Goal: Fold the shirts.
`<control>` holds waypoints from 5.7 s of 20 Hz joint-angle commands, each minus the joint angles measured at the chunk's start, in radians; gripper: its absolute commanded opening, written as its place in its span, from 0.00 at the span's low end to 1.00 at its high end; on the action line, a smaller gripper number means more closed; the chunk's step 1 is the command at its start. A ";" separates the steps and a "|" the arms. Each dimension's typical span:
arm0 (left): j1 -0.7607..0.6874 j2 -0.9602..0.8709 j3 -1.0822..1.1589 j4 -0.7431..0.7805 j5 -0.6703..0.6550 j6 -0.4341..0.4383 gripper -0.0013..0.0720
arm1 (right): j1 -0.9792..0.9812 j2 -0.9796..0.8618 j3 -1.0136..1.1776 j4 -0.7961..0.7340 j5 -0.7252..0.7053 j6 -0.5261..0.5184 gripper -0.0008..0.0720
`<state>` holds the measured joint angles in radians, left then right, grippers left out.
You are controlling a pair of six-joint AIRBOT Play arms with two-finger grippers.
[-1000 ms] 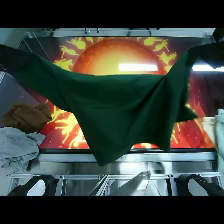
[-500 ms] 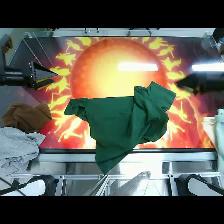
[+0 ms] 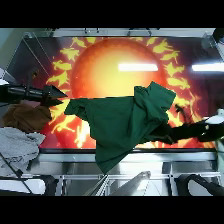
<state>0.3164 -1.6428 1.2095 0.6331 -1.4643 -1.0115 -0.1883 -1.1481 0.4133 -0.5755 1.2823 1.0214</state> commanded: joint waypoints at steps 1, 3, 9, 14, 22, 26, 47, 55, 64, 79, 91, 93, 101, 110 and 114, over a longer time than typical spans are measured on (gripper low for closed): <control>-0.031 -0.085 -0.006 0.029 0.048 0.001 0.99 | 0.173 -0.026 -0.093 0.122 -0.189 0.004 0.88; -0.068 -0.121 -0.005 0.029 0.093 0.001 0.99 | 0.283 -0.066 -0.091 0.232 -0.286 -0.001 0.88; -0.163 -0.264 0.157 0.032 0.085 -0.024 0.81 | 0.454 -0.201 -0.045 0.544 -0.343 -0.155 0.25; -0.200 -0.317 0.279 0.028 0.022 -0.056 0.02 | 0.451 -0.132 -0.044 0.644 -0.278 -0.222 0.03; -0.168 -0.190 0.333 0.164 -0.061 -0.107 0.45 | 0.276 0.136 -0.044 0.531 -0.149 -0.111 0.03; -0.129 -0.192 0.333 0.348 -0.053 -0.193 0.99 | 0.273 0.118 -0.045 0.394 -0.171 -0.058 0.03; -0.149 -0.031 0.335 -0.062 -0.095 -0.139 0.04 | 0.147 0.213 0.047 0.605 0.120 -0.161 0.03; 0.200 0.780 0.388 -0.179 0.080 -0.037 0.05 | -0.299 0.388 0.438 1.410 0.528 -0.080 0.03; 0.209 0.838 0.610 -0.184 0.129 0.109 0.05 | -0.337 0.525 0.505 0.830 0.236 -0.042 0.03; -0.267 -0.263 0.885 0.206 0.283 -0.061 1.00 | -0.007 -0.259 0.509 0.454 -0.475 -0.241 0.90; -0.096 0.026 0.110 0.215 -0.089 -0.227 0.96 | -0.267 -0.290 0.554 -0.282 -0.082 -0.195 0.90; -0.144 0.066 -0.081 0.214 -0.036 -0.227 0.96 | -0.245 -0.309 0.554 -0.277 -0.108 -0.195 0.90; -0.449 0.077 -0.331 0.210 0.220 -0.229 0.96 | -0.176 -0.340 0.553 -0.278 -0.123 -0.195 0.90; -0.572 -0.124 -0.212 0.202 0.098 -0.251 0.04 | -0.163 -0.365 0.553 -0.280 -0.122 -0.195 0.80; -0.561 -0.145 -0.122 0.202 0.049 -0.250 0.05 | -0.148 -0.413 0.553 -0.281 -0.119 -0.159 0.12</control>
<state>-0.2462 -1.7653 1.0279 0.8326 -1.3891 -1.2583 -0.3454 -1.5333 0.9665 -0.8558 1.1587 0.8349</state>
